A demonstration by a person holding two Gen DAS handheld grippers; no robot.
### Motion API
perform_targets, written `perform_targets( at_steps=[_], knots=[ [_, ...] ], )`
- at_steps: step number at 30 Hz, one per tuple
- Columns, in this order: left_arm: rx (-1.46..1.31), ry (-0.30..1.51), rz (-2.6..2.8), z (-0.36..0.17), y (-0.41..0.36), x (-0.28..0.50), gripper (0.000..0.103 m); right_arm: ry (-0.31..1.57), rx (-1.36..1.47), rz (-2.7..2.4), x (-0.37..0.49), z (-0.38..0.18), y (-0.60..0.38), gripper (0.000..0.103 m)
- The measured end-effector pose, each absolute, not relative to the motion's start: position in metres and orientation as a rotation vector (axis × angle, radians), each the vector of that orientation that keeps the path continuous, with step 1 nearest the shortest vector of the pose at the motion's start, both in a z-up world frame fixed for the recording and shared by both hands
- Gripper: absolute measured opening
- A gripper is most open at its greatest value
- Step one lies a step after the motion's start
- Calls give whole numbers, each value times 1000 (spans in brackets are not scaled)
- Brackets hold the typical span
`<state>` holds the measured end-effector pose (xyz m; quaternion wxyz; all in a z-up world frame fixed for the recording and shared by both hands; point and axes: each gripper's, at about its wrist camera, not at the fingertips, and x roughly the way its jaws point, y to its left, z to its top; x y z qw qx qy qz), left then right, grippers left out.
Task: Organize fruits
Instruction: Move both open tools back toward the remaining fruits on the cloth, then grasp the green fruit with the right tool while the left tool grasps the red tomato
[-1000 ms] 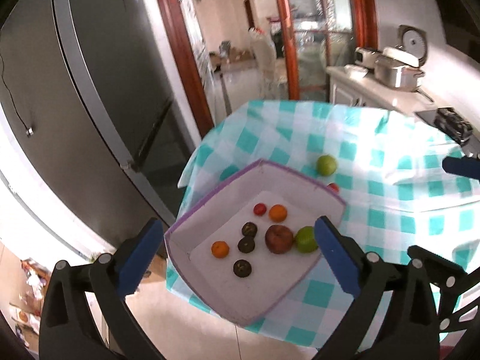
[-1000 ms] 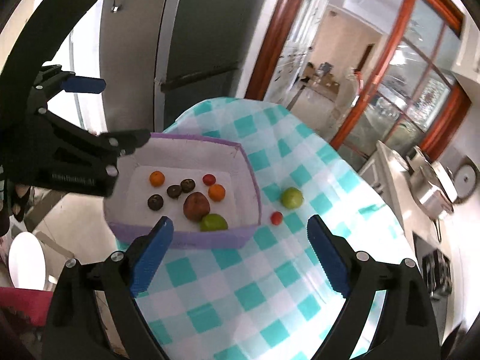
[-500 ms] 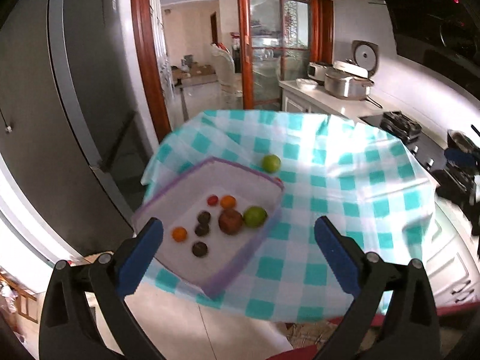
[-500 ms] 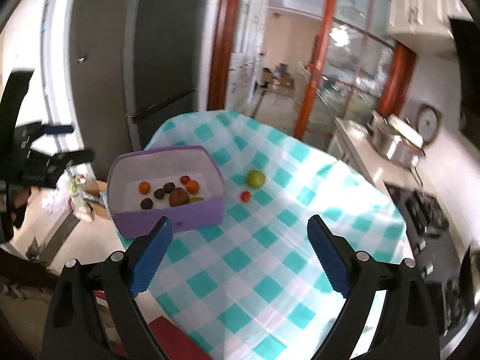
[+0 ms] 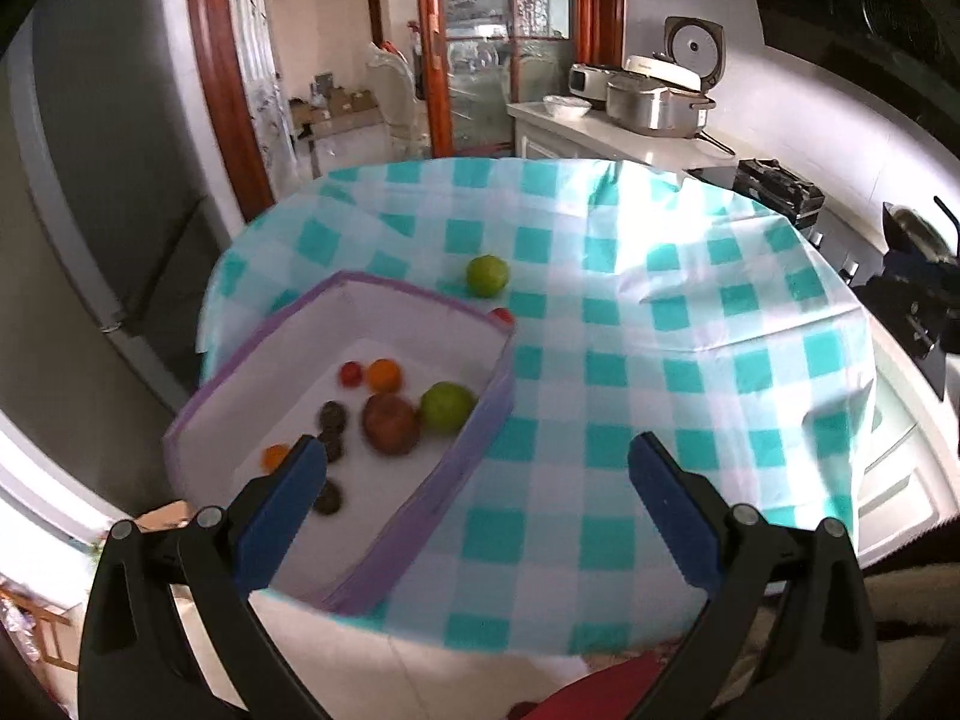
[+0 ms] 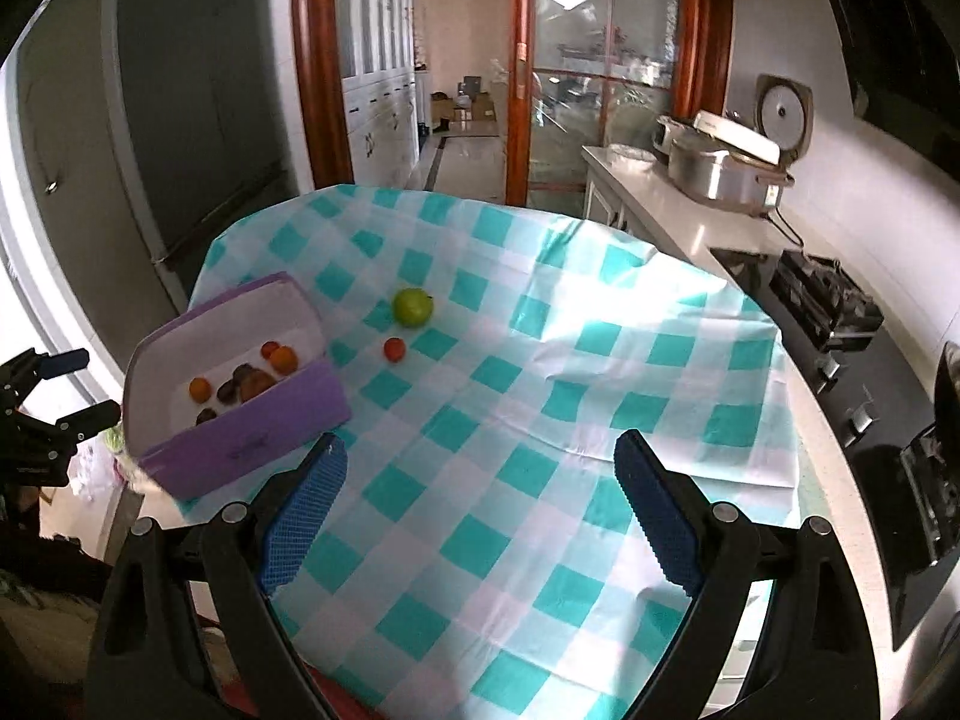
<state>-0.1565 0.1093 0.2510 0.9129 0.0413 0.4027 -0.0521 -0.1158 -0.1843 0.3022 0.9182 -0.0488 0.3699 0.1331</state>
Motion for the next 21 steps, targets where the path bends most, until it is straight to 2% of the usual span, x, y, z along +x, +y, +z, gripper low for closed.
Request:
perform_targets(
  at_steps=[4,10,16,21],
  knots=[
    [56,855,-167,233,84,-116,101,786,-104,282,-95,289,-190,88],
    [61,927,-221,190,44,-64,101,909,-78,279,-41,238,-196,88],
    [70,999,-265,140,6,-3,101,992,-80,323,48,190,-184,88],
    [85,1039,-255,95,-16,36,101,1033,-124,457,140,144,-136,88]
  ],
)
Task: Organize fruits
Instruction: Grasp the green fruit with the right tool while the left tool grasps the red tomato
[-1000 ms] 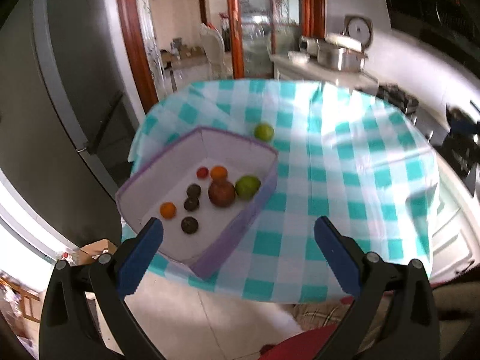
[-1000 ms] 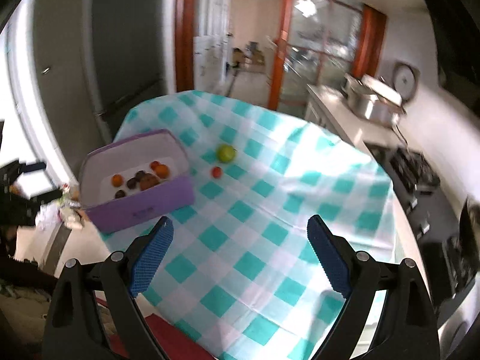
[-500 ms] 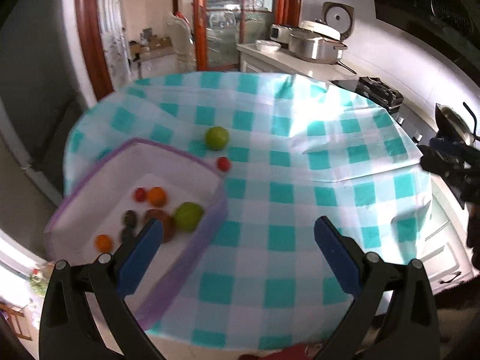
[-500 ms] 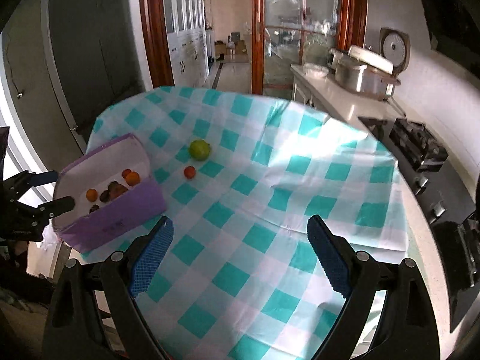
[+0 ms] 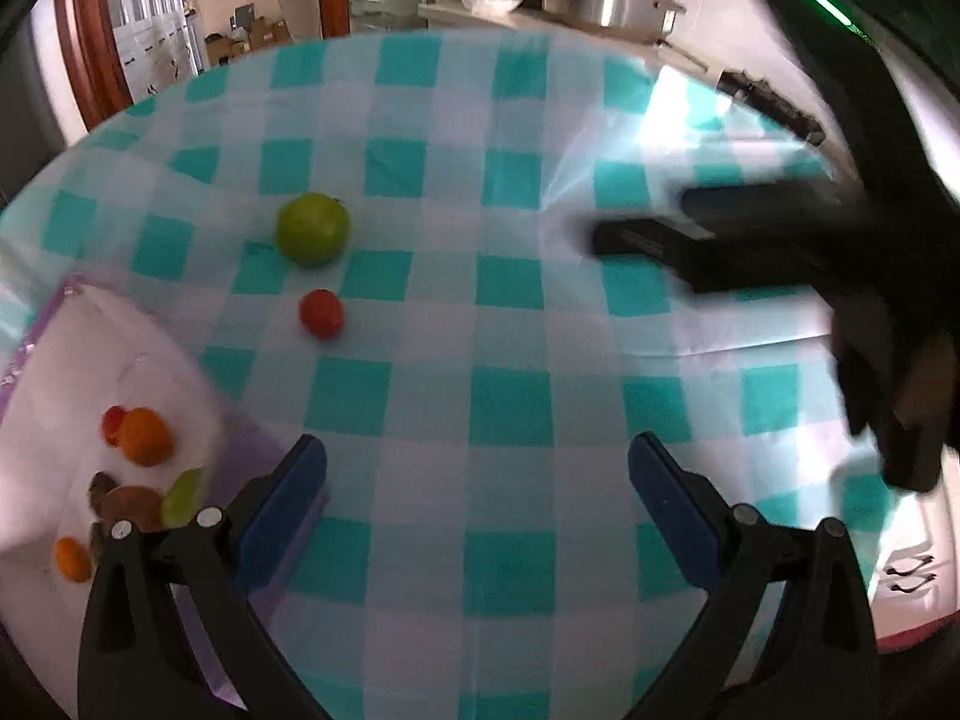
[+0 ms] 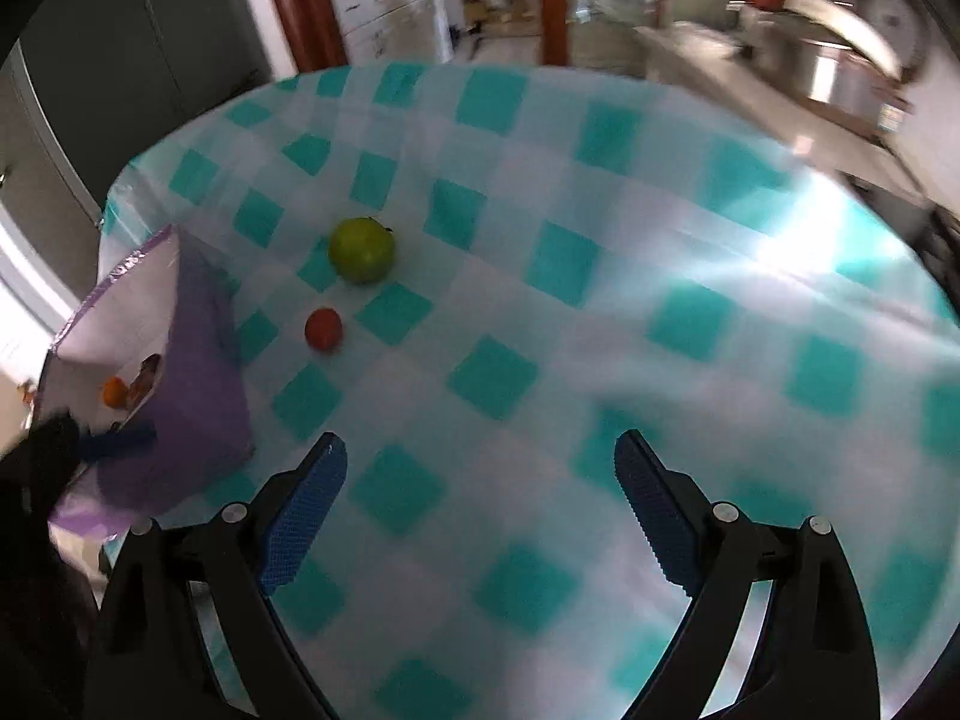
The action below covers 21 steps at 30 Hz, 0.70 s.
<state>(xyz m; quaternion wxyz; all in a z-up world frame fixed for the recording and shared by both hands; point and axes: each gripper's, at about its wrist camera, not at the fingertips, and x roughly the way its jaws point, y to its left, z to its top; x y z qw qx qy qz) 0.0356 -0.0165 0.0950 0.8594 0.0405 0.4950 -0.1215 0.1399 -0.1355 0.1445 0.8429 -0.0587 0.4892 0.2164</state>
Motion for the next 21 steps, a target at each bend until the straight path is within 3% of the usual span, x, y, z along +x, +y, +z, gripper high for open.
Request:
perform_targets(
  at_steps=[7,16,17,18,21],
  knots=[
    [209,1066,-250,49,-31,54,101,1014,-208,687,236,94,-24,88],
    [228,1085,-229,18,-41,74,101,966,-499,751,270,34,60,88],
    [224,1084,-226,15,-41,78,101,940,-513,757,268,35,59,70],
    [225,1079,-224,13,-42,81,101,930,-511,774,266,37,56,65],
    [237,1060,-170,6,-42,93,101,947,-463,789,267,44,38,64]
  ],
)
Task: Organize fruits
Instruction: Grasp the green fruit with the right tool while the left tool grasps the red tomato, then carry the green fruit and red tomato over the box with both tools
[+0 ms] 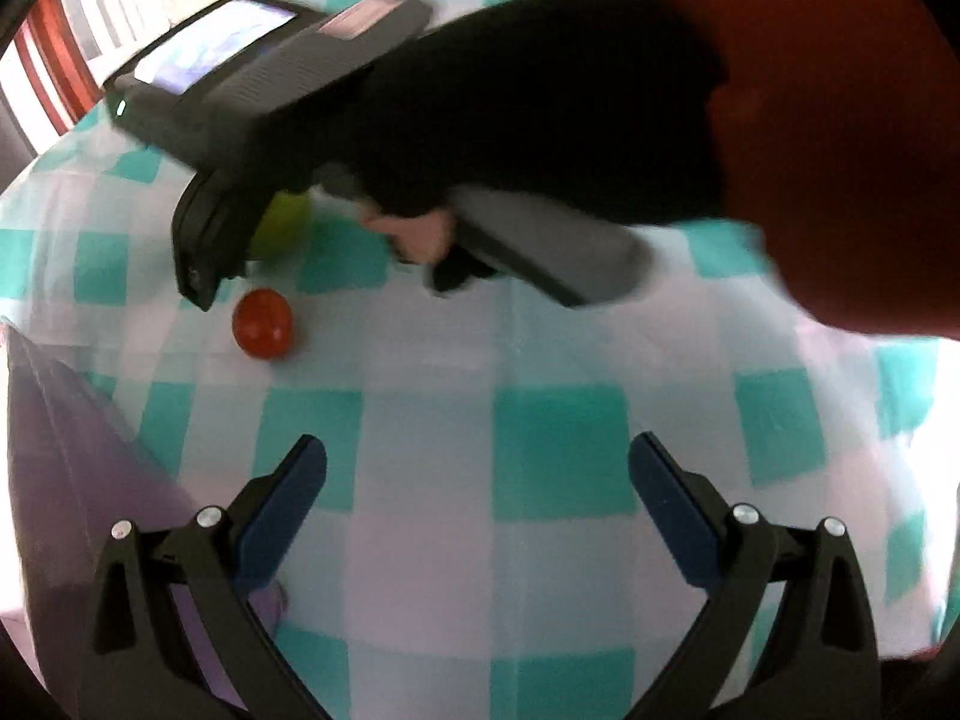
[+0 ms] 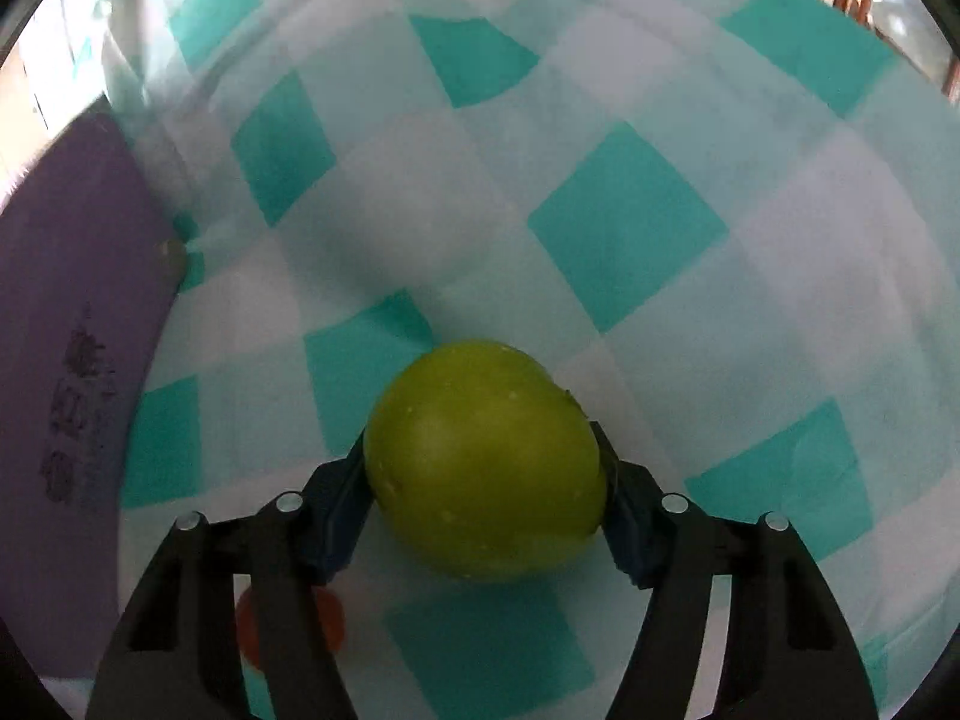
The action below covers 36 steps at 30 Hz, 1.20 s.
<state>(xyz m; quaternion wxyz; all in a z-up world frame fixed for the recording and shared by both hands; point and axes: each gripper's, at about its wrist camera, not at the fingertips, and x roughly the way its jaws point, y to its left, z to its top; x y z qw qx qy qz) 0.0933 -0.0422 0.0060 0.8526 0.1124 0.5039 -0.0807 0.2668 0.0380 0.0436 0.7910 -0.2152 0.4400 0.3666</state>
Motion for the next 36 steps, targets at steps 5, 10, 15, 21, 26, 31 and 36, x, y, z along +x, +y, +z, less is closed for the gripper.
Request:
perform_targets(
  at_steps=[5,10,15,21,26,31,36],
  knots=[
    [179,1022,1,2,-27,126,101,887,-335,747,267,90,-22,64],
    [123,1005,244,-6,-2,160,101,827,-247,649,257,133,-85,65],
    [6,1050,342,-19,28,191,97,836,-168,584,239,142,-126,65],
    [-123,1040,280,-19,54,195,62,901,-84,540,203,125,-144,65],
    [-174,1057,166,-10,59,187,33,977,-68,507,182,109,-145,65],
    [-282,1056,5,17,60,167,32,1017,-56,440,167,113,-148,65],
    [-276,946,-124,91,60,133,32,969,-52,397,128,159,-149,65]
  ],
)
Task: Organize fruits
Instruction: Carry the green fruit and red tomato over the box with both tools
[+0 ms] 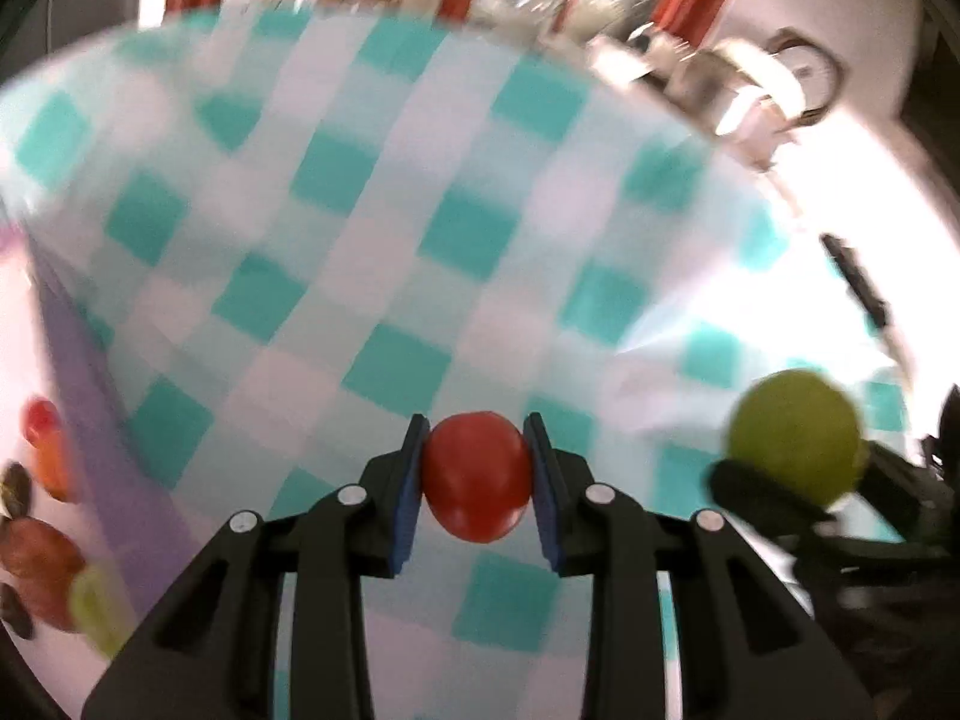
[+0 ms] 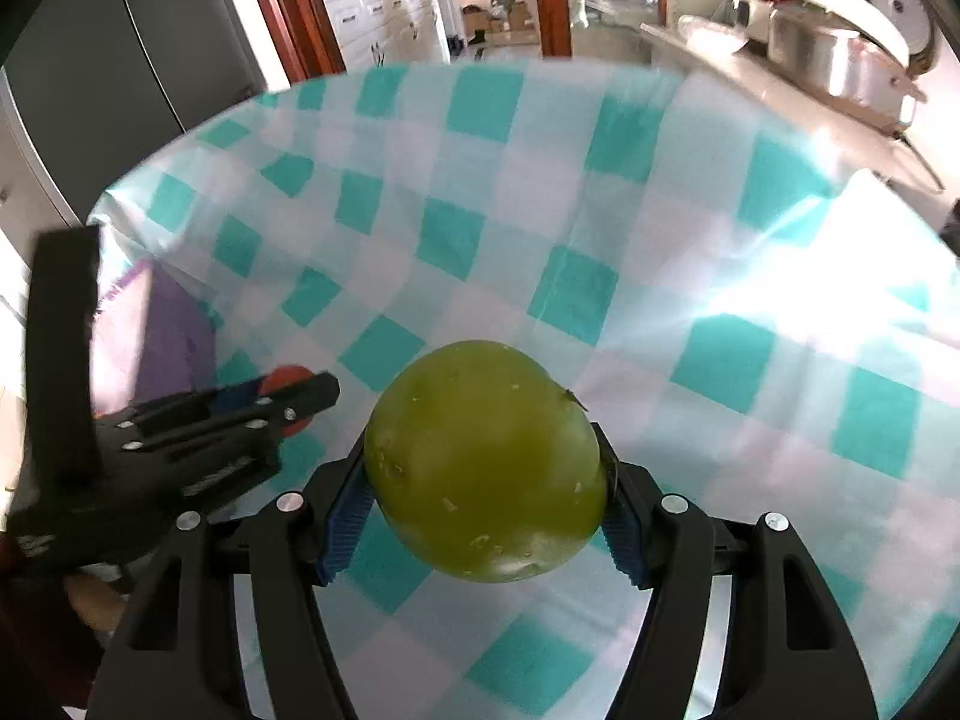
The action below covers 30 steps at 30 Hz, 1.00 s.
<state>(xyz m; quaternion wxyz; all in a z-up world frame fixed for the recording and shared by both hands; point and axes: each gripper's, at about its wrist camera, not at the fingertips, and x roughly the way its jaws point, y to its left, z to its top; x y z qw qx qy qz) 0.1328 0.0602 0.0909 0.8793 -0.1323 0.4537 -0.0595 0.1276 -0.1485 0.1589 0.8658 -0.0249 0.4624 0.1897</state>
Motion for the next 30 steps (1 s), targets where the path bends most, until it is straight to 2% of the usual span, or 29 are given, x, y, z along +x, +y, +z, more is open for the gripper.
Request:
perform_targets(
  at_steps=[7,10,14,20,30],
  knots=[
    [-165,803,-177,221,30,21,32,869,-43,402,35,248,-146,65],
    [-126,755,-173,262,42,-33,32,821,-80,405,-14,281,-145,65],
    [-97,697,-174,289,65,-96,32,771,-100,406,-76,311,-146,65],
    [-57,616,-171,312,90,-167,32,740,-102,402,-138,327,-145,65],
    [-66,610,-150,312,127,-221,32,712,-81,376,-180,339,-143,65]
  ],
)
